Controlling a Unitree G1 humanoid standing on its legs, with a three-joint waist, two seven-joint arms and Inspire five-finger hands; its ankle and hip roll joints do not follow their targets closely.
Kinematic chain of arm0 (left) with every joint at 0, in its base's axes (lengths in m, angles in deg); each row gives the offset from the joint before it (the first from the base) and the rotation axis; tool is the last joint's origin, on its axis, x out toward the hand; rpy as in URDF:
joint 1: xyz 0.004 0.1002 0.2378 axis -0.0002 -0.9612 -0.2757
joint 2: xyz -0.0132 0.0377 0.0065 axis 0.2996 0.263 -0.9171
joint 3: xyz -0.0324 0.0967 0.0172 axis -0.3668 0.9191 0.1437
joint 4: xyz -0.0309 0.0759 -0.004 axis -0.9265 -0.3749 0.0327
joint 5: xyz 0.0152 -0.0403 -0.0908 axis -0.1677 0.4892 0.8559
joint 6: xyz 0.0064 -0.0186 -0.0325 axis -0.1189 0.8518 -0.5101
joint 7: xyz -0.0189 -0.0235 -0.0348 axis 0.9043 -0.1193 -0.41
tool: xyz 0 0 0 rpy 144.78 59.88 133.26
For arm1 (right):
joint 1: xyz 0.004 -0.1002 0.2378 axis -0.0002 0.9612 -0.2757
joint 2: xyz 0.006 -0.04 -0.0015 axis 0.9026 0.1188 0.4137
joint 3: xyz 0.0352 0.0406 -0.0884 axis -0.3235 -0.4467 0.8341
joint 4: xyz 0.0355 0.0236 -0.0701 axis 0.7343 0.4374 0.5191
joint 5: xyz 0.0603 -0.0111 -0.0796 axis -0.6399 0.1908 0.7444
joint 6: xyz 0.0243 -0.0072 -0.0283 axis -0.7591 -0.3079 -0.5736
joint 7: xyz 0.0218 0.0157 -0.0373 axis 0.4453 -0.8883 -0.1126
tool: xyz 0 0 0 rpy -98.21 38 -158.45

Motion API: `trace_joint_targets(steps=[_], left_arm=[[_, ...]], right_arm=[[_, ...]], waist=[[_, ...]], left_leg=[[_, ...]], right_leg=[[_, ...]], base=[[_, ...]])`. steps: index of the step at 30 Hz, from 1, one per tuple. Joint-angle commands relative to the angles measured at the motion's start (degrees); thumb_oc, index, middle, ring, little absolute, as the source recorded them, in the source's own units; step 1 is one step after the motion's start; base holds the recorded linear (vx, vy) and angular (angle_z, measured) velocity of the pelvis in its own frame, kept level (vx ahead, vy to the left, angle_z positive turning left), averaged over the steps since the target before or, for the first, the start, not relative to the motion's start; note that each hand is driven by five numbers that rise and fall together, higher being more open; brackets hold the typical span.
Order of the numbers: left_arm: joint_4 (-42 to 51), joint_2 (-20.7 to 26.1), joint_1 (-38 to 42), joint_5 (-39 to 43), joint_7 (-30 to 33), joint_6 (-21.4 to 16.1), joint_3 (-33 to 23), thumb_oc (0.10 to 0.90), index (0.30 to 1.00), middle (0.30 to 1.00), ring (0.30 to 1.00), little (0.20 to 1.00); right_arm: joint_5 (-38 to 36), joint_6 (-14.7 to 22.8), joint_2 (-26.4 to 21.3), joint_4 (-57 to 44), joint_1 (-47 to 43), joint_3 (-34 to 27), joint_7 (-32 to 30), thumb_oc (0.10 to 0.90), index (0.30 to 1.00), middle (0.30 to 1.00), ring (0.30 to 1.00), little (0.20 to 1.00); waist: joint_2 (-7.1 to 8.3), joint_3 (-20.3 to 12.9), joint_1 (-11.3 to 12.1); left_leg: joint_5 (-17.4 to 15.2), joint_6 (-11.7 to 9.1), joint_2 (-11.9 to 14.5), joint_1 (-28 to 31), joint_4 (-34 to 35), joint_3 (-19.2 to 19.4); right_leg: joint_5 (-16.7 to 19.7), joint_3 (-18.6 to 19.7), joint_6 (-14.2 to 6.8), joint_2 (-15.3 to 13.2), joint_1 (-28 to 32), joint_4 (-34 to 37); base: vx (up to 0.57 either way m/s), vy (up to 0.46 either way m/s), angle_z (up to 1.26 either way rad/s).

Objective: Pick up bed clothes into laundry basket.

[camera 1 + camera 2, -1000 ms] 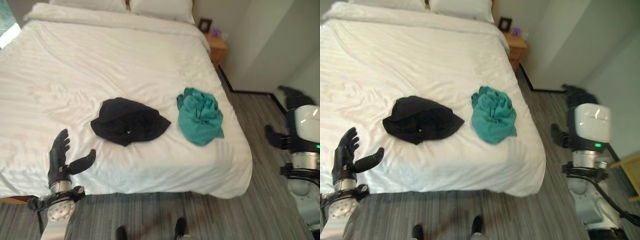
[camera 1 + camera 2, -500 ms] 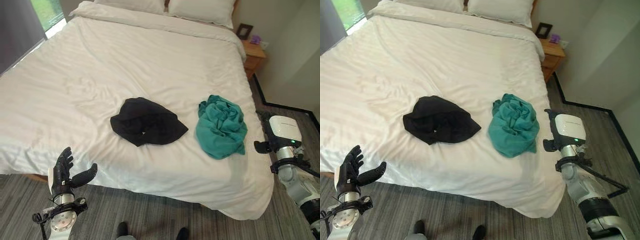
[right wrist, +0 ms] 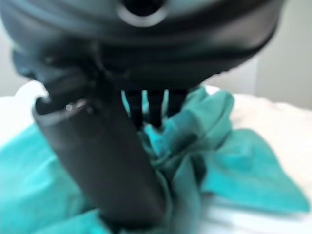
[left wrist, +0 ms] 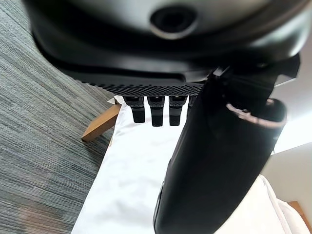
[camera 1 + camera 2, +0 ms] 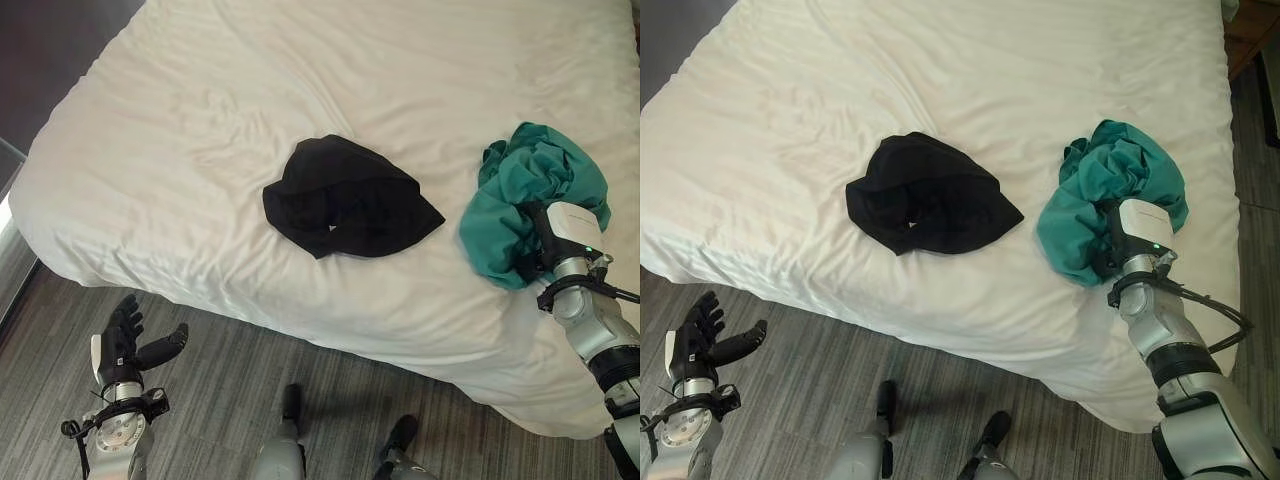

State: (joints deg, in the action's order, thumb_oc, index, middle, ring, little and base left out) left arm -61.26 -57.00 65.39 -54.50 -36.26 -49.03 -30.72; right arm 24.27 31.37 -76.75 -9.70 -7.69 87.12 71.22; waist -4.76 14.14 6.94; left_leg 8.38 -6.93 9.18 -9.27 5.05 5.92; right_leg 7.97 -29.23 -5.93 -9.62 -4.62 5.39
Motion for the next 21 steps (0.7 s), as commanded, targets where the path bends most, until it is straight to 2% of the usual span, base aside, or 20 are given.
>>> trace_joint_targets(steps=[1, 2, 5, 6, 7, 8, 9, 10, 11, 12, 13, 14, 15, 16, 17, 18, 19, 20, 21], left_arm=[[4.4, 8.9, 5.7, -2.2, 0.9, -6.0, -3.9, 0.800, 0.900, 0.900, 0.900, 0.900], [5.5, 11.2, 6.6, -4.4, 1.2, -5.9, -4.2, 0.800, 0.900, 0.900, 0.900, 0.900], [8.0, 18.4, 9.7, -10.9, 2.7, -5.0, -4.6, 0.800, 0.900, 0.900, 0.900, 0.900], [10.6, 22.5, 11.0, -12.5, 3.5, -4.4, -6.3, 0.800, 0.900, 0.900, 0.900, 0.900], [10.7, 22.5, 11.1, -12.5, 3.5, -4.4, -6.2, 0.800, 0.900, 0.900, 0.900, 0.900], [10.9, 24.6, 11.7, -14.8, 4.8, -2.9, -7.3, 0.800, 0.900, 0.900, 0.900, 0.900], [11.0, 24.6, 11.8, -14.8, 4.8, -2.9, -7.1, 0.800, 0.900, 0.900, 0.900, 0.900], [8.2, 26.3, 13.7, -18.6, 5.6, 0.2, -7.2, 0.800, 0.900, 0.900, 0.900, 0.900], [5.7, 26.9, 16.2, -19.5, 6.1, 1.1, -5.8, 0.800, 0.900, 0.900, 0.900, 0.900], [5.6, 27.0, 16.4, -19.5, 6.1, 1.1, -5.5, 0.800, 0.900, 0.900, 0.900, 0.900], [2.6, 26.9, 18.2, -20.2, 6.9, 2.1, -4.8, 0.800, 0.900, 0.900, 0.900, 0.900], [-0.5, 27.7, 20.5, -23.5, 7.2, 3.8, -4.5, 0.800, 0.900, 0.900, 0.900, 0.900], [-0.6, 27.9, 20.8, -23.5, 7.2, 3.8, -4.2, 0.800, 0.900, 0.900, 0.900, 0.900], [-1.9, 27.2, 21.0, -24.4, 7.1, 4.7, -4.6, 0.800, 0.900, 0.900, 0.900, 0.900], [-2.8, 26.2, 20.3, -27.8, 7.6, 6.5, -5.3, 0.800, 0.900, 0.900, 0.900, 0.900], [-2.7, 26.2, 20.4, -27.9, 7.6, 6.5, -5.1, 0.800, 0.900, 0.900, 0.900, 0.900], [-3.5, 26.2, 19.8, -31.2, 7.7, 8.0, -5.2, 0.800, 0.900, 0.900, 0.900, 0.900], [-6.8, 26.4, 20.8, -35.9, 9.1, 11.0, -5.6, 0.800, 0.900, 0.900, 0.900, 0.900], [-7.7, 26.8, 21.5, -38.2, 9.0, 12.7, -5.6, 0.800, 0.900, 0.900, 0.900, 0.900]], right_arm=[[-3.4, 4.3, -7.2, -11.8, -4.9, 0.1, -1.9, 0.400, 0.300, 0.300, 0.300, 0.300], [-4.3, 5.2, -9.8, -14.8, -5.3, -0.9, -2.2, 0.400, 0.300, 0.300, 0.300, 0.300], [-8.0, 8.2, -16.4, -21.2, -3.9, -5.2, -2.9, 0.400, 0.300, 0.300, 0.300, 0.300], [-11.3, 9.9, -20.3, -25.2, -2.1, -9.4, -3.1, 0.400, 0.300, 0.300, 0.300, 0.300], [-11.3, 9.9, -20.3, -25.4, -1.5, -10.0, -3.0, 0.400, 0.300, 0.300, 0.300, 0.300], [-13.8, 11.7, -22.1, -29.1, 1.0, -14.1, -4.1, 0.400, 0.300, 0.300, 0.300, 0.300], [-13.8, 11.7, -22.0, -29.3, 1.6, -14.6, -4.1, 0.400, 0.300, 0.300, 0.300, 0.300], [-19.7, 14.0, -21.0, -31.5, 5.8, -20.8, -4.1, 0.400, 0.300, 0.300, 0.300, 0.300], [-24.0, 14.9, -19.3, -32.9, 9.3, -25.6, -3.8, 0.400, 0.300, 0.300, 0.300, 0.300], [-24.0, 14.9, -19.3, -33.1, 9.9, -26.2, -3.8, 0.400, 0.300, 0.300, 0.300, 0.300], [-27.3, 16.3, -17.8, -33.2, 10.7, -27.9, -4.2, 0.400, 0.300, 0.300, 0.300, 0.300], [-27.2, 17.4, -14.8, -34.2, 15.1, -32.3, -4.1, 0.400, 0.300, 0.300, 0.300, 0.300], [-27.1, 17.3, -14.5, -34.6, 15.8, -33.1, -4.1, 0.400, 0.300, 0.300, 0.300, 0.300], [-26.0, 16.9, -11.9, -34.4, 19.4, -35.1, -4.0, 0.400, 0.300, 0.300, 0.300, 0.300], [-22.8, 15.2, -7.3, -33.1, 26.8, -40.0, -3.9, 0.400, 0.300, 0.300, 0.300, 0.300], [-22.7, 15.1, -7.1, -33.3, 27.3, -40.4, -3.9, 0.400, 0.300, 0.300, 0.300, 0.300], [-19.7, 14.2, -5.5, -31.9, 32.7, -43.4, -5.1, 0.400, 0.300, 0.300, 0.300, 0.300], [-15.4, 11.3, -2.5, -28.5, 38.6, -45.9, -4.1, 0.400, 0.300, 0.300, 0.300, 0.300], [-14.6, 10.1, -0.6, -26.4, 41.5, -47.8, -4.7, 0.400, 0.300, 0.300, 0.300, 0.300]], waist=[[2.49, -2.2, 0.3], [2.96, -2.4, -0.6], [4.37, -3.7, -3.0], [4.97, -4.8, -4.6], [5.05, -4.8, -4.3], [5.39, -6.3, -6.7], [5.47, -6.3, -6.4], [5.03, -7.7, -9.6], [4.96, -7.4, -10.0], [5.02, -7.4, -9.8], [4.93, -7.2, -11.4], [5.07, -6.1, -12.1], [5.23, -6.2, -11.9], [5.25, -6.1, -12.2], [5.47, -6.4, -12.0], [5.63, -6.5, -11.8], [5.41, -6.2, -12.2], [4.90, -6.8, -14.2], [4.67, -7.4, -15.1]], left_leg=[[-1.3, -6.4, 4.5, 4.3, -0.1, 6.9], [-0.3, -5.9, 4.8, 4.9, -0.1, 7.8], [-0.9, -5.7, 5.8, 7.8, -0.1, 9.3], [-0.8, -5.9, 6.7, 9.8, -0.1, 10.7], [-0.8, -6.0, 6.7, 9.9, -0.1, 10.9], [-0.8, -6.1, 7.7, 12.1, -0.1, 13.3], [-0.8, -6.1, 7.7, 12.3, -0.1, 13.5], [0.0, -6.2, 8.6, 15.0, -0.1, 16.5], [0.7, -6.2, 9.0, 16.1, -1.0, 17.4], [0.7, -6.2, 9.0, 16.2, -1.0, 17.4], [0.3, -6.0, 9.3, 16.3, -3.6, 17.4], [-0.2, -5.9, 9.2, 15.3, -9.1, 14.3], [0.0, -5.8, 9.3, 15.0, -9.2, 14.3], [-2.1, -4.9, 8.1, 14.7, -9.0, 11.6], [-6.8, -3.2, 4.8, 13.4, -6.1, 4.8], [-6.6, -3.1, 4.6, 13.3, -6.1, 4.7], [-6.8, -2.7, 3.6, 12.1, -5.0, 2.1], [-7.8, -2.6, 3.5, 13.8, -2.3, 3.0], [-7.6, -2.3, 3.5, 14.8, -1.7, 3.9]], right_leg=[[-10.3, 4.8, -3.9, -2.5, 7.6, -0.4], [-9.3, 4.9, -3.5, -2.1, 7.6, -0.4], [-9.3, 7.2, -3.4, -1.2, 8.6, -0.4], [-9.2, 8.9, -3.5, -0.7, 8.8, -0.4], [-9.2, 9.0, -3.5, -0.7, 8.8, -0.4], [-9.0, 11.0, -3.6, -0.1, 8.6, -0.4], [-9.0, 11.2, -3.6, -0.1, 8.6, -0.4], [-9.3, 13.7, -3.6, 0.9, 8.4, -0.4], [-9.5, 15.0, -3.4, 1.5, 8.6, -0.4], [-9.5, 15.0, -3.4, 1.5, 8.6, -0.4], [-9.6, 16.3, -3.2, 1.9, 8.6, -0.4], [-9.2, 18.6, -2.8, 2.4, 8.9, -0.4], [-9.0, 18.6, -2.7, 2.4, 8.7, -0.4], [-9.0, 19.6, -2.9, 2.1, 8.7, -0.4], [-8.8, 21.7, -3.2, 1.5, 8.8, -0.4], [-8.6, 21.7, -3.3, 1.4, 8.7, -0.4], [-8.7, 22.5, -3.2, 1.5, 9.1, -0.4], [-9.4, 24.2, -3.6, 2.0, 9.4, -0.4], [-9.3, 25.0, -3.8, 1.8, 9.3, -0.4]], base=[[-0.07, -0.055, -0.03], [-0.06, -0.046, -0.07], [-0.01, -0.050, -0.25], [0.00, -0.044, -0.43], [0.01, -0.029, -0.60], [0.02, -0.005, -0.72], [0.06, 0.000, -0.88], [0.06, -0.011, -0.89], [0.06, -0.012, -0.59], [0.03, -0.024, -0.72], [0.05, -0.012, -0.80], [0.04, -0.013, -0.90], [0.06, 0.023, -0.85], [0.11, 0.088, -1.16], [0.11, 0.093, -1.09], [0.12, 0.092, -0.93], [0.12, 0.103, -0.72], [0.19, 0.155, -0.96], [0.14, 0.127, -0.93]])
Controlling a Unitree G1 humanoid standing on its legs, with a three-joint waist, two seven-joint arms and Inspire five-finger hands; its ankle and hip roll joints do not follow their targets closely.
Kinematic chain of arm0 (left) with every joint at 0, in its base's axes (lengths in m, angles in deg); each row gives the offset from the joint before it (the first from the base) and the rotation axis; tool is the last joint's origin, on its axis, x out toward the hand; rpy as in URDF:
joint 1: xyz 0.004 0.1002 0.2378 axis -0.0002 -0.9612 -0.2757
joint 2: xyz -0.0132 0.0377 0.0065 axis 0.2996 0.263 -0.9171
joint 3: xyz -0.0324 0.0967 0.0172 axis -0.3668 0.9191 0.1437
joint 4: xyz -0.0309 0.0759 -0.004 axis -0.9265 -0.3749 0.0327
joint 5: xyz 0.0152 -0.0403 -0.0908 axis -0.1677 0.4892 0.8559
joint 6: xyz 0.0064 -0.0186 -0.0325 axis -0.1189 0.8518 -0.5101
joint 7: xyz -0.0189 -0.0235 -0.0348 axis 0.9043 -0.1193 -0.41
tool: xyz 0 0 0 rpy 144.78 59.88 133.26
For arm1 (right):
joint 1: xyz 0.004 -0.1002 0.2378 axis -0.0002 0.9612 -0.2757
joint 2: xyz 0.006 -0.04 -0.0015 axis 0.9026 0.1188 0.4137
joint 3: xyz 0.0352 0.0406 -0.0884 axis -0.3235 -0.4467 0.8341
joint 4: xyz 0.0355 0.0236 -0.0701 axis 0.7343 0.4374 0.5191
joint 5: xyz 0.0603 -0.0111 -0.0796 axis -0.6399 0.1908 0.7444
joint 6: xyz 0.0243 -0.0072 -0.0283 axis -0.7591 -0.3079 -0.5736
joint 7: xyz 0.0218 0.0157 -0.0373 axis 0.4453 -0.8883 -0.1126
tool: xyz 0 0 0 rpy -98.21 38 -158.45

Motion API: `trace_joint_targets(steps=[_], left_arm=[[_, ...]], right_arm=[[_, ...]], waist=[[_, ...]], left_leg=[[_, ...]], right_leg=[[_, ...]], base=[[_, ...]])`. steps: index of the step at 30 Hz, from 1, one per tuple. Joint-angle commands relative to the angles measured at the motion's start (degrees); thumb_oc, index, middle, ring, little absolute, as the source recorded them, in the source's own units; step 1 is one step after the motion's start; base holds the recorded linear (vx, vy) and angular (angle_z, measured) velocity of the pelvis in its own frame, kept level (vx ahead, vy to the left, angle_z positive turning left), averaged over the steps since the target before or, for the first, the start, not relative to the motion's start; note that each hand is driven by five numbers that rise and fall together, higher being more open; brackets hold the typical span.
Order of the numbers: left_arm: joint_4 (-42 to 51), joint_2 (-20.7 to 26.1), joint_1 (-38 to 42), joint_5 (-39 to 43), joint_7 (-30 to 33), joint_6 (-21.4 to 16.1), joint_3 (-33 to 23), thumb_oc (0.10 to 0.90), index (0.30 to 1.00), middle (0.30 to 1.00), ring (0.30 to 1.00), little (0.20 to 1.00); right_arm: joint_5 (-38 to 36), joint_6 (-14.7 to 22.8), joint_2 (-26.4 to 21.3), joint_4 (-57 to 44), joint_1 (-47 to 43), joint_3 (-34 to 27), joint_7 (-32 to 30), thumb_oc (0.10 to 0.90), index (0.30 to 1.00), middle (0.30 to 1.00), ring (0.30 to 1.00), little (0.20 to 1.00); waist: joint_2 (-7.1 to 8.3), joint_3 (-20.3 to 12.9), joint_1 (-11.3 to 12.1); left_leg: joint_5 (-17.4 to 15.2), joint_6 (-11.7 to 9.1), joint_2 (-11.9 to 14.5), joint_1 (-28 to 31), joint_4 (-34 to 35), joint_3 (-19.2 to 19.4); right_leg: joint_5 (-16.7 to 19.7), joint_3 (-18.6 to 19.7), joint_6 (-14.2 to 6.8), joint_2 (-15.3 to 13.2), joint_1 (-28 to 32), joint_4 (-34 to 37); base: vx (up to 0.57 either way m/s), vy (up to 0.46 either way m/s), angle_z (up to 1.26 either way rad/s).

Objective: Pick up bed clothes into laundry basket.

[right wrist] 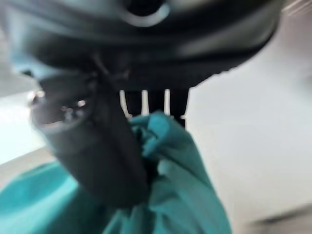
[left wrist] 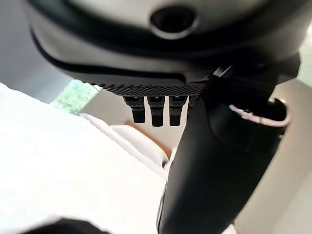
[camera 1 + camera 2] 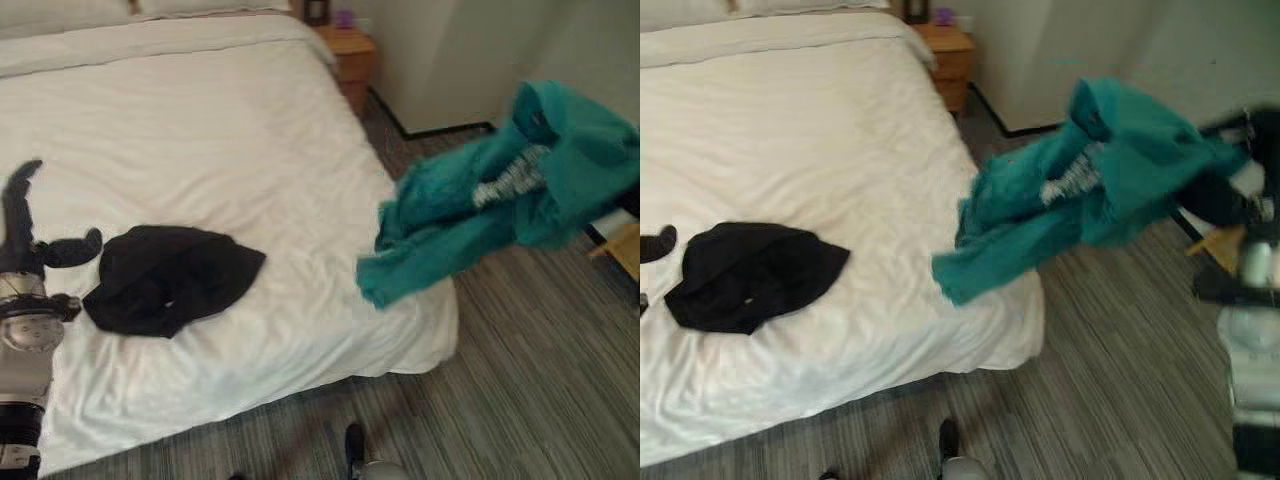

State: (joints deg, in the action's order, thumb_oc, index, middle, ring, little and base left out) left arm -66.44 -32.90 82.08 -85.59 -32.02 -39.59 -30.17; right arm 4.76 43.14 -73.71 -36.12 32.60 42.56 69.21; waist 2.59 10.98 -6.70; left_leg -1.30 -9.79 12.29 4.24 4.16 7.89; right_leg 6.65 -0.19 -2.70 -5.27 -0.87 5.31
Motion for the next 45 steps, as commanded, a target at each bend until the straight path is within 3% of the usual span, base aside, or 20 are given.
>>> trace_joint_targets(steps=[1, 3, 6, 10, 12, 13, 16, 17, 18, 19, 20, 22, 27, 28, 29, 32, 35, 37, 40, 45], left_arm=[[-2.5, 2.7, 5.0, -7.2, 4.8, 3.3, -5.9, 0.800, 0.900, 0.900, 0.900, 0.900], [-7.7, 2.7, 7.0, -12.1, 2.0, 7.3, -2.3, 0.800, 0.900, 0.900, 0.900, 0.900], [-14.8, 3.2, 9.8, -14.5, -1.9, 8.6, 3.4, 0.800, 0.900, 0.900, 0.900, 0.900], [-42.1, -2.9, 15.1, -24.6, -11.4, 12.2, 18.7, 0.800, 0.900, 0.900, 0.900, 0.900], [-42.4, -3.0, 15.6, -24.6, -11.3, 12.1, 19.0, 0.800, 0.900, 0.900, 0.900, 0.900], [-47.6, -7.4, 14.1, -24.7, -13.6, 11.7, 20.2, 0.800, 0.900, 0.900, 0.900, 0.900], [-49.0, -11.2, 12.8, -23.2, -14.2, 10.9, 20.3, 0.800, 0.900, 0.900, 0.900, 0.900], [-50.3, -12.8, 12.0, -22.6, -15.0, 10.6, 20.8, 0.629, 0.644, 0.644, 0.644, 0.644], [-50.4, -12.9, 12.0, -22.5, -15.0, 10.6, 20.8, 0.576, 0.564, 0.564, 0.564, 0.564], [-51.9, -16.1, 11.4, -22.1, -16.4, 10.4, 23.1, 0.452, 0.378, 0.378, 0.378, 0.378], [-52.0, -16.1, 11.4, -22.1, -16.3, 10.3, 23.0, 0.400, 0.300, 0.300, 0.300, 0.300], [-52.6, -17.5, 12.0, -21.9, -16.9, 10.1, 24.7, 0.400, 0.300, 0.300, 0.300, 0.300], [-45.1, -13.9, 22.0, -21.4, -16.6, 8.7, 32.0, 0.400, 0.300, 0.300, 0.300, 0.300], [-38.2, -8.9, 29.6, -21.9, -15.4, 8.7, 36.4, 0.400, 0.300, 0.300, 0.300, 0.300], [-38.1, -8.8, 29.7, -21.9, -15.5, 8.8, 36.4, 0.400, 0.300, 0.300, 0.300, 0.300], [-25.6, -0.6, 40.4, -23.1, -13.1, 9.7, 38.6, 0.400, 0.300, 0.300, 0.300, 0.300], [-11.2, 7.2, 47.5, -23.8, -9.3, 10.7, 36.3, 0.400, 0.300, 0.300, 0.300, 0.300], [-4.7, 10.1, 49.1, -26.2, -7.4, 11.2, 34.2, 0.400, 0.300, 0.300, 0.300, 0.300], [3.2, 10.6, 50.1, -25.6, -4.8, 10.9, 29.1, 0.400, 0.300, 0.300, 0.300, 0.300], [16.1, 4.9, 48.2, -14.9, 0.1, 4.2, 23.9, 0.400, 0.300, 0.300, 0.300, 0.300]], right_arm=[[4.9, -1.7, -3.4, -0.2, 1.5, -3.5, -2.7, 0.400, 0.300, 0.300, 0.300, 0.300], [4.5, -4.9, 0.5, 5.3, 6.2, -5.2, -2.9, 0.400, 0.300, 0.300, 0.300, 0.300], [2.3, -6.1, 1.6, 9.9, 6.8, -4.7, -1.9, 0.400, 0.300, 0.300, 0.300, 0.300], [-1.7, -8.2, 2.6, 14.6, 6.2, -2.2, 0.0, 0.400, 0.300, 0.300, 0.300, 0.300], [-1.7, -8.2, 2.7, 14.6, 6.3, -2.4, 0.0, 0.400, 0.300, 0.300, 0.300, 0.300], [-1.7, -8.4, 2.5, 15.2, 5.9, -1.5, 0.0, 0.400, 0.300, 0.300, 0.300, 0.300], [-1.8, -8.3, 3.0, 16.1, 6.2, -1.5, -0.4, 0.400, 0.300, 0.300, 0.300, 0.300], [-2.1, -8.5, 2.8, 16.6, 6.1, -1.7, -0.1, 0.400, 0.300, 0.300, 0.300, 0.300], [-2.1, -8.5, 2.7, 16.6, 6.1, -1.7, -0.1, 0.400, 0.300, 0.300, 0.300, 0.300], [-3.8, -8.9, -1.2, 25.6, 1.2, 0.2, 0.0, 0.400, 0.300, 0.300, 0.300, 0.300], [-3.9, -8.8, -1.4, 26.0, 0.7, 0.6, 0.0, 0.400, 0.300, 0.300, 0.300, 0.300], [-4.3, -8.8, -2.6, 27.7, -1.8, 2.3, 1.1, 0.400, 0.300, 0.300, 0.300, 0.300], [-5.5, -8.7, -5.9, 34.1, -7.4, 5.4, 1.6, 0.400, 0.300, 0.300, 0.300, 0.300], [-5.9, -8.9, -7.7, 36.4, -8.9, 5.7, 2.1, 0.400, 0.300, 0.300, 0.300, 0.300], [-5.9, -8.8, -7.7, 36.5, -9.0, 5.7, 2.1, 0.400, 0.300, 0.300, 0.300, 0.300], [-5.8, -8.9, -8.0, 37.4, -9.9, 5.3, 2.2, 0.400, 0.300, 0.300, 0.300, 0.300], [-5.1, -9.1, -7.4, 36.6, -10.1, 4.5, 1.8, 0.400, 0.300, 0.300, 0.300, 0.300], [-4.1, -9.2, -6.8, 36.6, -9.7, 3.8, 1.8, 0.400, 0.300, 0.300, 0.300, 0.300], [-3.8, -8.7, -5.9, 36.9, -9.8, 3.6, 1.0, 0.400, 0.300, 0.300, 0.300, 0.300], [-4.3, -7.7, -5.1, 38.0, -13.4, 6.6, -1.7, 0.400, 0.300, 0.300, 0.300, 0.300]], waist=[[-2.61, -4.2, -1.1], [-3.17, -5.0, -3.6], [-3.44, -5.0, -5.0], [-4.14, -4.1, -8.2], [-4.16, -4.3, -7.9], [-4.30, -3.8, -9.0], [-4.34, -3.5, -9.1], [-4.32, -3.4, -9.4], [-4.37, -3.4, -9.4], [-4.08, -3.6, -8.8], [-4.11, -3.6, -8.8], [-3.83, -3.7, -8.6], [-3.28, -3.5, -7.5], [-3.22, -3.3, -6.8], [-3.05, -3.3, -6.8], [-2.27, -2.4, -5.1], [-1.47, -1.9, -2.4], [-1.59, -1.9, -1.0], [-1.62, -1.8, 0.1], [-1.07, -3.0, 2.3]], left_leg=[[2.4, 0.6, 0.3, 1.2, -0.7, 2.0], [2.1, 0.9, -0.3, 3.1, 0.8, 3.9], [0.8, 1.5, -1.4, 3.8, 0.8, 4.7], [-1.4, 3.1, -3.8, 4.8, 0.8, 7.7], [-1.1, 3.1, -3.8, 4.5, 0.8, 7.8], [-2.0, 3.7, -4.9, 5.1, 0.8, 9.0], [-2.5, 4.1, -5.4, 5.4, 0.8, 9.4], [-2.6, 4.3, -5.8, 5.7, 0.8, 9.5], [-2.6, 4.4, -5.8, 5.7, 0.8, 9.5], [-3.0, 4.6, -6.2, 5.9, 0.8, 9.2], [-3.0, 4.6, -6.2, 5.9, 0.8, 9.3], [-3.1, 4.8, -6.4, 5.9, 0.8, 9.6], [-3.1, 5.4, -7.1, 5.9, 0.8, 9.4], [-3.2, 5.6, -7.4, 5.8, 0.8, 8.6], [-2.9, 5.6, -7.4, 5.6, 0.8, 8.6], [-2.6, 5.8, -7.9, 4.7, 0.8, 7.4], [-2.4, 5.4, -7.4, 3.9, 0.8, 8.8], [-2.9, 5.3, -6.5, 3.5, 0.8, 9.9], [-2.2, 5.1, -4.9, 2.6, 0.8, 11.3], [-0.1, 5.7, -4.0, 0.5, 0.8, 12.7]], right_leg=[[-7.7, -4.0, -7.0, -2.5, 5.3, -0.3], [-7.6, -3.7, -7.2, -3.4, 5.5, -0.3], [-7.2, -3.1, -7.8, -3.9, 5.4, -0.3], [-5.4, 0.0, -9.3, -5.1, 3.5, -0.3], [-5.1, 0.2, -9.3, -5.1, 3.1, -0.3], [-4.1, 1.7, -9.9, -5.7, 2.2, -0.4], [-3.8, 2.2, -10.2, -6.3, 1.9, -0.4], [-3.6, 2.3, -10.4, -6.5, 1.9, -0.4], [-3.6, 2.3, -10.4, -6.5, 1.9, -0.4], [-3.3, 2.0, -10.6, -6.9, 2.1, -0.3], [-3.2, 2.1, -10.6, -6.9, 2.0, -0.3], [-2.6, 2.1, -10.8, -7.1, 1.6, -0.3], [-1.3, 0.9, -11.6, -7.8, 1.7, -0.6], [-1.0, -0.7, -12.1, -8.4, 2.5, -0.7], [-0.7, -0.7, -12.1, -8.5, 2.3, -0.7], [1.4, -3.0, -12.3, -9.4, 2.0, -1.7], [7.8, -9.3, -12.3, -11.5, 0.3, -1.2], [8.2, -15.4, -12.3, -13.1, -0.2, -1.0], [6.0, -20.4, -12.3, -14.2, 0.8, -2.5], [1.9, -18.8, -12.0, -15.5, 4.4, -9.2]], base=[[0.09, 0.117, -0.63], [0.07, 0.151, -0.78], [0.04, 0.171, -0.09], [-0.01, 0.186, -0.22], [-0.01, 0.136, -0.37], [-0.02, 0.198, -0.29], [-0.02, 0.135, -0.20], [-0.02, 0.100, -0.16], [-0.01, 0.094, -0.11], [-0.01, 0.044, -0.05], [-0.02, 0.062, -0.10], [-0.03, 0.046, -0.06], [-0.06, 0.081, -0.01], [-0.08, 0.054, 0.06], [-0.09, 0.067, 0.13], [-0.10, -0.001, 0.27], [-0.12, -0.065, 0.16], [-0.11, -0.052, -0.40], [-0.13, -0.048, -0.66], [-0.20, -0.089, -0.10]])
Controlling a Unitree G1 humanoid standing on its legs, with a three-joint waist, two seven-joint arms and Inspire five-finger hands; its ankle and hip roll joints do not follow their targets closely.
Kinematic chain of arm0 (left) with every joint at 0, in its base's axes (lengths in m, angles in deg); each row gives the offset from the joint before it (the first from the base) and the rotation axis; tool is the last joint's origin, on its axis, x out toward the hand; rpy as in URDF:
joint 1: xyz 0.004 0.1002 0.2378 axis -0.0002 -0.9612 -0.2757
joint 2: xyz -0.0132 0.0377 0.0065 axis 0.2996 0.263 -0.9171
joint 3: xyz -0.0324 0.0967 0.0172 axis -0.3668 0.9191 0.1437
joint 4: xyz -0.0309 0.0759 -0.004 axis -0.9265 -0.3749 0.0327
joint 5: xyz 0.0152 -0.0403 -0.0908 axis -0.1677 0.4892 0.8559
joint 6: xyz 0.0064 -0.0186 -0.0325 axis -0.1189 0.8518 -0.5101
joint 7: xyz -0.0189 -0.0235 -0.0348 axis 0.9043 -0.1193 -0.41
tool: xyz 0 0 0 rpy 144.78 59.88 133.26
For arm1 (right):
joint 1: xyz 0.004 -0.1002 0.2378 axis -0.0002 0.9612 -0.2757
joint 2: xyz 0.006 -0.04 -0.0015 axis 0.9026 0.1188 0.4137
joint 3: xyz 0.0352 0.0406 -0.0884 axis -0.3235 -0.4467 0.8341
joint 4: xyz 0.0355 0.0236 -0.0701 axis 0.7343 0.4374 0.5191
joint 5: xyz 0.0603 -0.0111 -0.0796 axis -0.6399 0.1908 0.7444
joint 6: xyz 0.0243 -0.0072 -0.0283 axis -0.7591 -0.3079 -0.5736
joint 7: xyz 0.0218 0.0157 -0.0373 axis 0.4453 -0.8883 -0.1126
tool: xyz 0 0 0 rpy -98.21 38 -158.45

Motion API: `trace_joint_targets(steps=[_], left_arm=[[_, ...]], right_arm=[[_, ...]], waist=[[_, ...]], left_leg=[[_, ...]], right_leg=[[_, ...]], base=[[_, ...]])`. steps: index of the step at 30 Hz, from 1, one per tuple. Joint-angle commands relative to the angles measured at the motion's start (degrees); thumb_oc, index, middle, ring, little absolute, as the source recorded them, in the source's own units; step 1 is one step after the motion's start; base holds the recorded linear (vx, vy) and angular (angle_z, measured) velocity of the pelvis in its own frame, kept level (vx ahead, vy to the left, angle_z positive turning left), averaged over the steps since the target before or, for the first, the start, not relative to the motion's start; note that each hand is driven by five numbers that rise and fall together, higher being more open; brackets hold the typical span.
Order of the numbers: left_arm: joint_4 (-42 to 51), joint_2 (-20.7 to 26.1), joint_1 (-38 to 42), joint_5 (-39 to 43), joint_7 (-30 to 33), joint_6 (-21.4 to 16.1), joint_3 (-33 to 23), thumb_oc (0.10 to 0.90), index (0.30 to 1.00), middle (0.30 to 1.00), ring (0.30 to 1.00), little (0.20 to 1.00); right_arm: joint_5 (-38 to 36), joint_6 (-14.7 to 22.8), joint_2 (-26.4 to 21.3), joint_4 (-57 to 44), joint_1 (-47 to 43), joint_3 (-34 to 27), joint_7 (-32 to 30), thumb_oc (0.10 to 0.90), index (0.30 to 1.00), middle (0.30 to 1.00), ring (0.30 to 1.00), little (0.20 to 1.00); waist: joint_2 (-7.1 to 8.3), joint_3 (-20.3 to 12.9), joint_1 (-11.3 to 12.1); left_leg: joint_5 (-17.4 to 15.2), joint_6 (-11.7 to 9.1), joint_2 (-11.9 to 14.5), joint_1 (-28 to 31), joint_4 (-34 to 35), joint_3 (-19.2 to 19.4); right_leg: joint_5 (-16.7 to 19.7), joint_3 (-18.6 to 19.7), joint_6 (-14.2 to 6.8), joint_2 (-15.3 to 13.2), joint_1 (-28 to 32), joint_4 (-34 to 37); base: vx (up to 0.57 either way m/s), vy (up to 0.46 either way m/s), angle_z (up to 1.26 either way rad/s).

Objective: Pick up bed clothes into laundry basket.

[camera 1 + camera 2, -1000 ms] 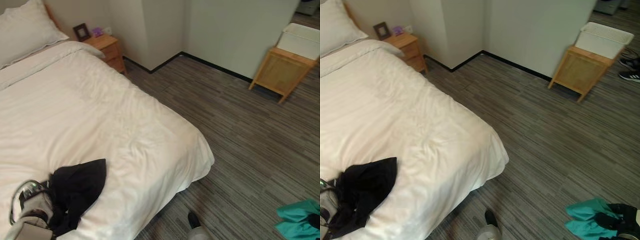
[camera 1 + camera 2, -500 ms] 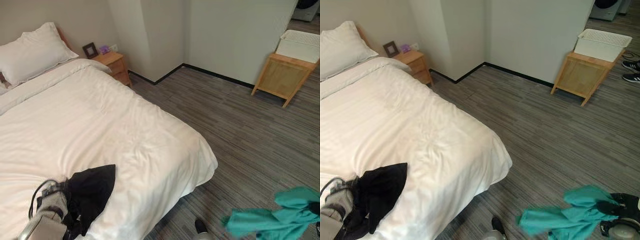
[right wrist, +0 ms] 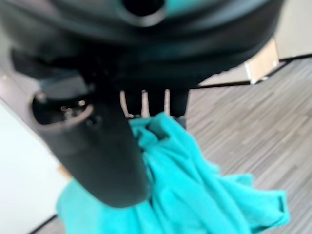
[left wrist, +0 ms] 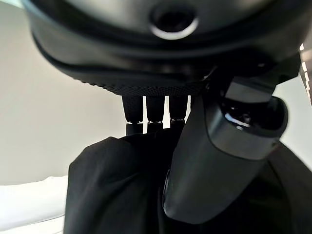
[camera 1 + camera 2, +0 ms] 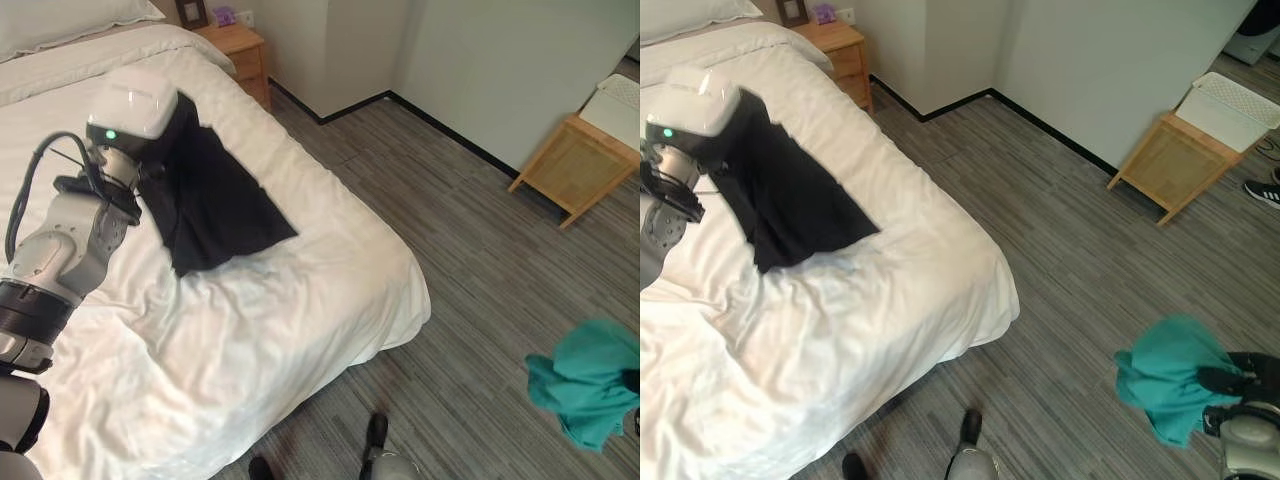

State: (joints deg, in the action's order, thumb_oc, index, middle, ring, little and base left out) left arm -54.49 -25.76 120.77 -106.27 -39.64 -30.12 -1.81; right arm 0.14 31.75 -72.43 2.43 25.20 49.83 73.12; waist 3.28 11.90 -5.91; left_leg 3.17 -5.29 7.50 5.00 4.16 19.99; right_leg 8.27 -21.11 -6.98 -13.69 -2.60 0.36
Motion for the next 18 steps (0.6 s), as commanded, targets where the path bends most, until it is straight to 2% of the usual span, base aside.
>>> trace_joint_targets(steps=[1, 3, 4, 5, 7, 8, 9, 10, 11, 12, 13, 14, 15, 16, 17, 18], left_arm=[[7.2, -3.6, 8.3, 7.2, 8.1, -6.5, -5.1, 0.400, 0.300, 0.300, 0.300, 0.300], [12.6, -7.4, 3.7, 10.4, 8.7, -9.0, -6.4, 0.400, 0.300, 0.300, 0.300, 0.300], [12.9, -7.4, 3.3, 10.4, 8.6, -9.0, -6.8, 0.400, 0.300, 0.300, 0.300, 0.300], [18.8, -13.1, -3.0, 13.3, 9.6, -12.0, -7.7, 0.400, 0.300, 0.300, 0.300, 0.300], [24.0, -20.7, -16.2, 19.6, 8.3, -15.1, -9.4, 0.400, 0.300, 0.300, 0.300, 0.300], [24.7, -23.7, -21.6, 21.9, 8.2, -16.2, -8.8, 0.400, 0.300, 0.300, 0.300, 0.300], [23.5, -27.9, -27.8, 26.0, 7.3, -16.3, -6.2, 0.400, 0.300, 0.300, 0.300, 0.300], [23.4, -29.1, -29.5, 28.2, 6.6, -16.3, -5.2, 0.400, 0.300, 0.300, 0.300, 0.300], [22.4, -29.9, -30.1, 30.1, 6.0, -16.4, -4.0, 0.400, 0.300, 0.300, 0.300, 0.300], [22.3, -29.9, -30.1, 30.1, 6.0, -16.4, -4.1, 0.400, 0.300, 0.300, 0.300, 0.300], [21.4, -31.7, -31.1, 31.7, 5.6, -15.8, -2.2, 0.400, 0.300, 0.300, 0.300, 0.300], [21.0, -32.9, -31.4, 32.7, 5.8, -16.0, -1.4, 0.400, 0.300, 0.300, 0.300, 0.300], [21.0, -33.6, -31.4, 32.8, 5.9, -16.4, -0.4, 0.400, 0.300, 0.300, 0.300, 0.300], [20.9, -33.7, -31.3, 32.8, 5.9, -16.5, -0.5, 0.400, 0.300, 0.300, 0.300, 0.300], [19.2, -35.0, -31.2, 34.3, 6.7, -16.4, 1.2, 0.400, 0.300, 0.300, 0.300, 0.300], [19.0, -35.1, -30.9, 34.2, 6.7, -16.5, 1.0, 0.400, 0.300, 0.300, 0.300, 0.300]], right_arm=[[0.7, 4.0, -6.1, -0.8, -7.4, 0.2, -6.9, 0.400, 0.300, 0.300, 0.300, 0.300], [3.0, 3.4, -5.3, -0.5, -10.6, 2.4, -10.3, 0.400, 0.300, 0.300, 0.300, 0.300], [3.0, 3.4, -5.4, -0.4, -10.8, 2.7, -10.3, 0.400, 0.300, 0.300, 0.300, 0.300], [10.0, 1.1, -4.7, -0.8, -13.2, 5.5, -14.4, 0.400, 0.300, 0.300, 0.300, 0.300], [21.7, -2.7, -4.2, -3.6, -17.1, 13.3, -17.2, 0.400, 0.300, 0.300, 0.300, 0.300], [24.7, -3.4, -3.0, -5.9, -19.3, 15.9, -18.4, 0.400, 0.300, 0.300, 0.300, 0.300], [26.7, -3.7, -0.4, -8.3, -23.4, 18.2, -20.9, 0.400, 0.300, 0.300, 0.300, 0.300], [26.8, -3.8, 1.2, -9.4, -24.0, 18.4, -22.4, 0.400, 0.300, 0.300, 0.300, 0.300], [27.3, -4.0, 2.2, -10.5, -25.2, 19.9, -23.5, 0.400, 0.300, 0.300, 0.300, 0.300], [27.3, -4.0, 2.2, -10.5, -25.3, 19.9, -23.5, 0.400, 0.300, 0.300, 0.300, 0.300], [28.0, -3.4, 4.5, -13.2, -25.8, 21.9, -24.5, 0.400, 0.300, 0.300, 0.300, 0.300], [28.5, -3.7, 5.7, -13.4, -26.6, 23.5, -25.0, 0.400, 0.300, 0.300, 0.300, 0.300], [29.0, -3.9, 6.0, -12.9, -27.8, 25.1, -26.3, 0.400, 0.300, 0.300, 0.300, 0.300], [29.0, -3.9, 6.0, -12.7, -28.1, 25.3, -26.5, 0.400, 0.300, 0.300, 0.300, 0.300], [30.4, -3.6, 7.2, -10.9, -32.3, 31.2, -24.8, 0.400, 0.300, 0.300, 0.300, 0.300], [30.3, -3.5, 7.1, -10.5, -33.0, 31.6, -24.9, 0.400, 0.300, 0.300, 0.300, 0.300]], waist=[[-1.59, -4.3, 2.2], [-1.13, -5.0, 4.2], [-1.24, -5.0, 4.1], [-0.34, -5.6, 7.0], [-0.14, -5.9, 10.7], [-0.32, -6.2, 11.8], [-0.52, -6.2, 14.0], [-0.86, -6.1, 14.6], [-1.43, -6.1, 15.1], [-1.56, -6.1, 15.1], [-2.36, -5.7, 14.2], [-3.39, -5.5, 14.0], [-4.38, -4.9, 14.2], [-4.73, -4.8, 14.2], [-5.50, -3.2, 16.4], [-6.03, -3.1, 15.9]], left_leg=[[-3.9, 1.2, 1.0, -0.8, 0.8, 1.2], [-2.5, 1.0, 1.7, -1.6, 0.8, 2.8], [-2.5, 1.0, 1.7, -1.6, 0.8, 2.8], [-2.2, -0.2, 3.2, -1.8, 0.7, 3.6], [0.2, -1.6, 5.7, -2.0, 0.3, 7.3], [1.5, -2.3, 7.1, -1.9, 0.3, 8.8], [3.4, -3.7, 9.6, -1.5, 0.1, 11.6], [4.4, -4.4, 10.6, -1.3, 0.0, 12.6], [6.1, -5.7, 12.7, -1.1, -0.2, 13.6], [6.2, -5.9, 12.9, -1.1, -0.2, 13.6], [9.3, -8.0, 16.8, -0.6, -0.3, 13.9], [10.2, -8.6, 18.8, -0.1, -1.3, 14.0], [11.2, -8.9, 20.2, -0.2, -4.3, 12.5], [11.1, -9.0, 20.7, -0.4, -4.7, 12.5], [11.2, -8.1, 20.9, -1.4, -20.0, 2.0], [10.4, -8.1, 21.6, -2.6, -21.6, 1.1]], right_leg=[[-0.1, 2.1, -7.7, -7.4, 7.0, -5.4], [0.3, 0.2, -7.7, -8.4, 9.1, -6.3], [0.4, 0.2, -7.7, -8.4, 9.1, -6.2], [0.7, -2.9, -8.0, -9.8, 11.7, -5.3], [3.0, -8.4, -8.0, -11.8, 13.4, -2.8], [3.9, -10.2, -8.0, -12.3, 13.5, -1.8], [3.3, -14.8, -8.0, -12.6, 13.0, -1.3], [1.5, -16.5, -8.0, -12.2, 12.6, -0.7], [-1.1, -17.8, -7.9, -10.8, 12.8, 0.8], [-1.1, -17.8, -7.8, -10.6, 12.8, 0.8], [-4.6, -16.0, -6.9, -7.4, 12.8, 3.0], [-6.7, -15.2, -6.0, -5.3, 12.7, 4.1], [-8.4, -13.9, -4.9, -3.8, 12.5, 4.2], [-8.6, -13.8, -4.6, -3.4, 12.4, 4.2], [-10.7, -10.5, -1.8, -1.0, 11.6, 4.5], [-10.8, -10.8, -1.7, -0.5, 11.5, 4.5]], base=[[-0.14, -0.120, -0.49], [-0.18, -0.178, -0.62], [-0.19, -0.328, -0.81], [-0.23, -0.419, -0.79], [-0.35, -0.546, -0.61], [-0.40, -0.629, -1.38], [-0.35, -0.620, -1.92], [-0.32, -0.660, -2.12], [-0.15, -0.371, -1.77], [-0.19, -0.666, -1.33], [-0.15, -0.661, -0.47], [-0.17, -0.764, 0.00], [-0.07, -0.328, -0.05], [0.02, -0.457, -0.95], [0.03, -0.347, -1.55], [0.03, -0.532, -2.19]])
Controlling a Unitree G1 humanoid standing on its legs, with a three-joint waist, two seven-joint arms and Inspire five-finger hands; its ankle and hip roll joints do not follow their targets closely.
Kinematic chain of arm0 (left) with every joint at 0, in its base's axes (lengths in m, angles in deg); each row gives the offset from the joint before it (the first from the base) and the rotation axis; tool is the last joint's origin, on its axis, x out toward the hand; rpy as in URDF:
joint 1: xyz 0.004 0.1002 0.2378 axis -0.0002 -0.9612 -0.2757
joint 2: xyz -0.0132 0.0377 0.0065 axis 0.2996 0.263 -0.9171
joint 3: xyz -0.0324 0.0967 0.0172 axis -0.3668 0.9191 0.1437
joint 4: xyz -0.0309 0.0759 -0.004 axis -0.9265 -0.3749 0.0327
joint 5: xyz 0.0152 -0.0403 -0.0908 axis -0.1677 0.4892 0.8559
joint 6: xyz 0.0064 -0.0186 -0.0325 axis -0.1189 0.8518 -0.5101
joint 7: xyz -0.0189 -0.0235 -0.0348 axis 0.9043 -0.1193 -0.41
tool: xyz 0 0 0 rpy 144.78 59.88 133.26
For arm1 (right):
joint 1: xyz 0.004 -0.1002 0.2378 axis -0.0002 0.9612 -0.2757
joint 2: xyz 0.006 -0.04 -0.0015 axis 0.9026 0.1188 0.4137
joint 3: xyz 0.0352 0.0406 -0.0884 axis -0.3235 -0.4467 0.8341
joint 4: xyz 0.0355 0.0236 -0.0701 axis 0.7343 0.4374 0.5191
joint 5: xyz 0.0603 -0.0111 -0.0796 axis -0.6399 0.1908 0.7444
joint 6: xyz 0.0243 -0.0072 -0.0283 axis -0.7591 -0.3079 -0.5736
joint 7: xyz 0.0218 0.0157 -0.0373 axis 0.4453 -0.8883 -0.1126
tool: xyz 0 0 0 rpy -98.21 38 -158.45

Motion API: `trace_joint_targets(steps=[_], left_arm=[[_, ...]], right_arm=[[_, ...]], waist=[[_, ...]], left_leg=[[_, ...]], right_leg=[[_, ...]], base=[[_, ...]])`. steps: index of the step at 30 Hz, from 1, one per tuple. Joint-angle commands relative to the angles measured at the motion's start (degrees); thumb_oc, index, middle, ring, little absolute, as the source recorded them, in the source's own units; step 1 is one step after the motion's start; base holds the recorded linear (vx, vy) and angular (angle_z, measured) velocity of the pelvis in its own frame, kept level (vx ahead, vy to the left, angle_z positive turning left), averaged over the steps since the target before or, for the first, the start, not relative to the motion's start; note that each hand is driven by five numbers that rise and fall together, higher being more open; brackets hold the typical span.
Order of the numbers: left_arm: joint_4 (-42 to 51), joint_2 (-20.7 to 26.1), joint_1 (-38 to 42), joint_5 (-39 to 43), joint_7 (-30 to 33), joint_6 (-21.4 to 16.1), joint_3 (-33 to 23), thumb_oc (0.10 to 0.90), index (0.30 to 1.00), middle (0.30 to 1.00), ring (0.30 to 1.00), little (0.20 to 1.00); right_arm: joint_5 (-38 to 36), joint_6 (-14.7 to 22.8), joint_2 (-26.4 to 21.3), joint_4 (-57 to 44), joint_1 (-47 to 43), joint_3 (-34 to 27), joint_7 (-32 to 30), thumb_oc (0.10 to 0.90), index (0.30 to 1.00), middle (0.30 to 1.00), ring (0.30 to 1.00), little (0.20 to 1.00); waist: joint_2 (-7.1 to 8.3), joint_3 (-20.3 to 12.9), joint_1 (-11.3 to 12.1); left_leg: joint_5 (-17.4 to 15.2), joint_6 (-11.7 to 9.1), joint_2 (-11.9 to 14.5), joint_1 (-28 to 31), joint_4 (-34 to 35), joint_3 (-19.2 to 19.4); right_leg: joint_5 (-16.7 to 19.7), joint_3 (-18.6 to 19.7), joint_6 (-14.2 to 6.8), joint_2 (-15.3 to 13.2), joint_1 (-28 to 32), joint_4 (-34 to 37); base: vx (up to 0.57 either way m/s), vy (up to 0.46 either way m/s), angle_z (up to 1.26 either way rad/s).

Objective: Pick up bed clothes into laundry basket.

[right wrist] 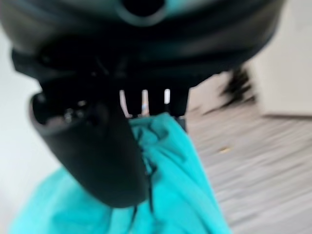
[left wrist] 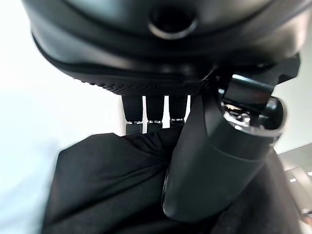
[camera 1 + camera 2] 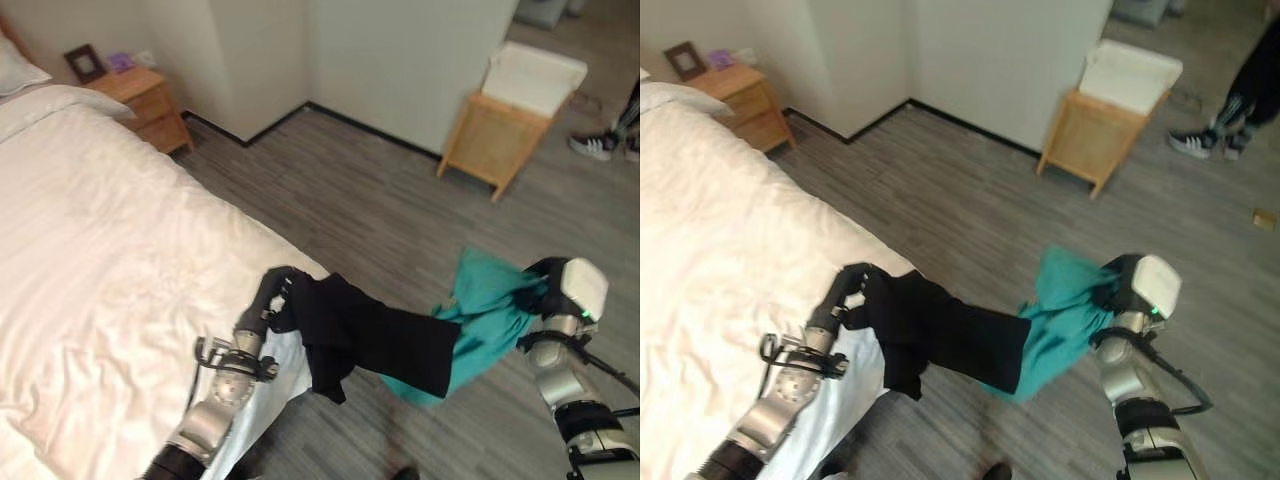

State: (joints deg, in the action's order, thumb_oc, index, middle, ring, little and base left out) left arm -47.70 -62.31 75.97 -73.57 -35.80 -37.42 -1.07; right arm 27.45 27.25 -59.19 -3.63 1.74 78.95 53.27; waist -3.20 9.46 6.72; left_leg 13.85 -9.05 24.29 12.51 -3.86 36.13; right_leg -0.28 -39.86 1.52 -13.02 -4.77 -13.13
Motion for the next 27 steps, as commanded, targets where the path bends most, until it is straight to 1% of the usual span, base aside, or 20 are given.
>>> trace_joint_targets(steps=[1, 2, 3, 4, 6, 7, 8, 10, 12, 13, 14, 16, 17, 18, 19, 21, 22, 24, 26, 27], left_arm=[[11.6, 0.9, 14.1, 2.4, 2.6, -9.3, 1.5, 0.400, 0.300, 0.300, 0.300, 0.300], [11.4, 0.0, 15.1, 2.4, 3.1, -9.6, 2.4, 0.400, 0.300, 0.300, 0.300, 0.300], [11.1, -1.3, 16.3, 2.4, 4.3, -9.1, 4.0, 0.400, 0.300, 0.300, 0.300, 0.300], [11.0, -1.3, 16.4, 2.4, 4.3, -9.1, 3.9, 0.400, 0.300, 0.300, 0.300, 0.300], [11.0, -1.8, 15.7, 2.5, 4.5, -9.0, 5.0, 0.400, 0.300, 0.300, 0.300, 0.300], [11.0, -2.2, 15.0, 4.3, 3.3, -9.5, 5.9, 0.400, 0.300, 0.300, 0.300, 0.300], [11.0, -2.2, 15.0, 4.3, 3.3, -9.5, 5.9, 0.400, 0.300, 0.300, 0.300, 0.300], [11.0, -2.5, 15.1, 5.7, 1.8, -9.7, 6.9, 0.400, 0.300, 0.300, 0.300, 0.300], [11.3, -2.8, 15.3, 6.9, 1.0, -9.8, 7.3, 0.400, 0.300, 0.300, 0.300, 0.300], [11.4, -3.3, 15.5, 8.2, -0.1, -10.1, 7.8, 0.400, 0.300, 0.300, 0.300, 0.300], [11.4, -4.2, 15.3, 10.5, -2.8, -10.0, 8.7, 0.400, 0.300, 0.300, 0.300, 0.300], [11.5, -3.4, 15.1, 11.7, -4.0, -10.9, 8.6, 0.400, 0.300, 0.300, 0.300, 0.300], [10.1, -3.9, 16.1, 11.6, -3.1, -11.0, 8.9, 0.400, 0.300, 0.300, 0.300, 0.300], [9.6, -4.1, 17.0, 10.7, -2.2, -10.5, 9.0, 0.400, 0.300, 0.300, 0.300, 0.300], [8.8, -4.2, 17.8, 10.4, -2.0, -10.2, 9.1, 0.400, 0.300, 0.300, 0.300, 0.300], [8.0, -4.1, 18.1, 10.0, -1.5, -9.8, 8.8, 0.400, 0.300, 0.300, 0.300, 0.300], [7.5, -3.4, 18.1, 9.5, -1.0, -9.0, 8.3, 0.400, 0.300, 0.300, 0.300, 0.300], [7.4, -2.8, 17.9, 9.4, -0.7, -8.7, 8.0, 0.400, 0.300, 0.300, 0.300, 0.300], [6.6, -1.5, 19.3, 8.8, -0.7, -7.8, 9.2, 0.400, 0.300, 0.300, 0.300, 0.300], [5.9, -0.9, 21.0, 7.8, 0.1, -7.7, 9.9, 0.400, 0.300, 0.300, 0.300, 0.300]], right_arm=[[3.5, 0.6, -6.5, -2.3, -12.0, 5.1, -4.5, 0.400, 0.300, 0.300, 0.300, 0.300], [3.0, 0.5, -6.2, 0.2, -14.9, 7.0, -4.2, 0.400, 0.300, 0.300, 0.300, 0.300], [3.2, 0.0, -4.7, 3.4, -19.6, 11.1, -3.2, 0.400, 0.300, 0.300, 0.300, 0.300], [3.2, 0.0, -4.7, 3.5, -19.8, 11.2, -3.2, 0.400, 0.300, 0.300, 0.300, 0.300], [3.8, -0.3, -3.1, 7.9, -24.3, 14.9, -2.1, 0.400, 0.300, 0.300, 0.300, 0.300], [3.5, -0.4, -2.2, 13.7, -27.9, 17.1, -0.6, 0.400, 0.300, 0.300, 0.300, 0.300], [3.5, -0.3, -2.2, 13.8, -28.0, 17.2, -0.6, 0.400, 0.300, 0.300, 0.300, 0.300], [1.9, -0.1, -2.5, 19.5, -30.8, 18.0, 0.4, 0.400, 0.300, 0.300, 0.300, 0.300], [1.1, -0.1, -3.5, 21.5, -32.3, 18.2, 0.7, 0.400, 0.300, 0.300, 0.300, 0.300], [0.3, 0.1, -4.8, 23.1, -33.1, 18.2, 1.2, 0.400, 0.300, 0.300, 0.300, 0.300], [-1.0, 0.9, -7.8, 26.2, -34.2, 18.4, 2.4, 0.400, 0.300, 0.300, 0.300, 0.300], [-2.0, 1.6, -9.3, 25.3, -36.8, 20.2, 5.3, 0.400, 0.300, 0.300, 0.300, 0.300], [-2.6, 1.2, -9.9, 25.3, -40.2, 21.3, 5.0, 0.400, 0.300, 0.300, 0.300, 0.300], [-2.1, 1.2, -9.6, 24.0, -44.1, 23.4, 5.2, 0.400, 0.300, 0.300, 0.300, 0.300], [-1.5, 1.1, -8.6, 23.6, -44.6, 24.1, 5.6, 0.400, 0.300, 0.300, 0.300, 0.300], [-1.1, 0.9, -8.3, 22.6, -45.1, 23.9, 5.7, 0.400, 0.300, 0.300, 0.300, 0.300], [-0.2, 0.8, -7.6, 19.9, -43.0, 23.2, 5.3, 0.400, 0.300, 0.300, 0.300, 0.300], [0.2, 0.6, -7.4, 18.9, -41.4, 22.5, 5.4, 0.400, 0.300, 0.300, 0.300, 0.300], [0.4, 0.2, -7.8, 18.4, -41.9, 22.1, 6.1, 0.400, 0.300, 0.300, 0.300, 0.300], [-0.1, 0.0, -8.8, 19.0, -45.4, 22.8, 6.4, 0.400, 0.300, 0.300, 0.300, 0.300]], waist=[[0.87, 0.3, 4.5], [0.74, 1.1, 4.4], [2.22, 3.2, 5.6], [2.10, 3.0, 5.3], [2.35, 4.4, 7.0], [1.16, 5.1, 9.2], [1.38, 5.0, 9.1], [-0.36, 5.2, 11.6], [-0.73, 5.4, 12.6], [-1.36, 5.2, 13.5], [-2.06, 3.9, 15.0], [-1.70, 2.0, 15.7], [-1.22, 1.4, 15.3], [-0.86, 0.4, 14.2], [-0.56, -0.6, 13.4], [0.28, -1.3, 12.3], [2.66, -2.2, 11.2], [3.90, -2.3, 10.9], [5.06, -1.3, 8.8], [4.02, 0.2, 6.7]], left_leg=[[-1.5, -3.0, 2.9, -10.7, -22.8, -21.4], [-3.5, -2.4, 1.5, -13.6, -32.5, -26.3], [-5.7, -0.8, -4.0, -20.1, -54.3, -33.5], [-5.8, -0.8, -3.9, -20.7, -54.7, -33.9], [-8.9, 0.0, -12.6, -26.1, -69.6, -38.3], [-9.3, 0.5, -17.8, -29.8, -74.9, -39.5], [-9.1, 0.6, -18.0, -30.1, -74.8, -39.4], [-10.1, 1.2, -20.5, -33.0, -70.9, -39.8], [-9.6, 1.5, -21.0, -34.4, -66.4, -39.8], [-9.4, 1.4, -21.2, -34.8, -60.6, -39.2], [-8.1, 1.5, -22.1, -31.6, -39.6, -35.1], [-7.4, 2.1, -23.6, -29.5, -23.3, -31.8], [-6.0, 1.9, -23.2, -29.1, -16.9, -28.8], [-4.9, 1.9, -22.0, -28.0, -9.6, -22.4], [-5.9, 3.5, -22.2, -25.1, -4.9, -20.6], [-6.1, 5.0, -23.3, -22.4, -1.4, -19.4], [-7.7, 7.7, -24.9, -20.1, 1.1, -19.3], [-9.2, 8.9, -25.6, -19.1, 1.4, -18.6], [-12.1, 10.3, -26.2, -16.1, 1.4, -18.2], [-12.9, 10.6, -24.7, -14.4, 1.5, -18.9]], right_leg=[[-2.6, 9.9, -8.7, -1.1, 13.4, 18.0], [-2.6, 11.0, -7.7, -0.8, 13.1, 18.1], [-2.2, 14.4, -5.7, -0.9, 12.6, 18.1], [-2.1, 14.2, -5.7, -0.8, 12.4, 18.1], [-1.8, 18.1, -5.3, 0.1, 12.3, 18.1], [-2.3, 21.1, -4.6, 2.6, 13.6, 18.1], [-2.1, 21.1, -4.6, 2.3, 13.4, 18.1], [-3.2, 22.3, -4.7, 3.8, 15.7, 18.1], [-3.4, 22.0, -4.8, 3.9, 16.7, 18.1], [-4.0, 21.6, -5.1, 4.5, 17.8, 18.1], [-5.6, 21.2, -5.6, 5.9, 19.5, 18.1], [-7.0, 21.5, -6.0, 7.5, 20.6, 18.1], [-8.1, 21.3, -6.0, 8.4, 21.7, 18.1], [-9.9, 21.2, -5.9, 9.9, 23.9, 18.1], [-10.7, 21.0, -6.1, 10.5, 24.9, 18.1], [-11.0, 21.3, -6.6, 10.6, 26.4, 18.1], [-9.6, 21.5, -7.9, 10.1, 26.3, 13.3], [-9.0, 21.6, -9.5, 9.6, 25.2, 8.5], [-2.6, 22.1, -15.4, 7.0, 19.1, -5.2], [3.2, 23.4, -16.5, 6.2, 12.1, -17.8]], base=[[-0.03, -0.295, -2.45], [-0.03, -0.579, -2.32], [-0.03, -0.378, -1.95], [-0.01, -0.361, -1.19], [0.05, -0.185, -1.54], [0.10, -0.155, -2.25], [0.17, -0.121, -2.40], [0.19, -0.021, -1.17], [0.15, -0.009, -0.41], [0.34, -0.016, -0.17], [0.44, 0.001, -0.12], [0.44, -0.009, 0.47], [0.59, -0.051, 0.39], [0.62, -0.034, -0.44], [0.46, -0.011, -0.92], [0.47, 0.004, -0.09], [0.56, -0.013, 0.93], [0.37, -0.029, 0.70], [0.39, -0.025, -0.07], [0.24, -0.020, 0.22]])
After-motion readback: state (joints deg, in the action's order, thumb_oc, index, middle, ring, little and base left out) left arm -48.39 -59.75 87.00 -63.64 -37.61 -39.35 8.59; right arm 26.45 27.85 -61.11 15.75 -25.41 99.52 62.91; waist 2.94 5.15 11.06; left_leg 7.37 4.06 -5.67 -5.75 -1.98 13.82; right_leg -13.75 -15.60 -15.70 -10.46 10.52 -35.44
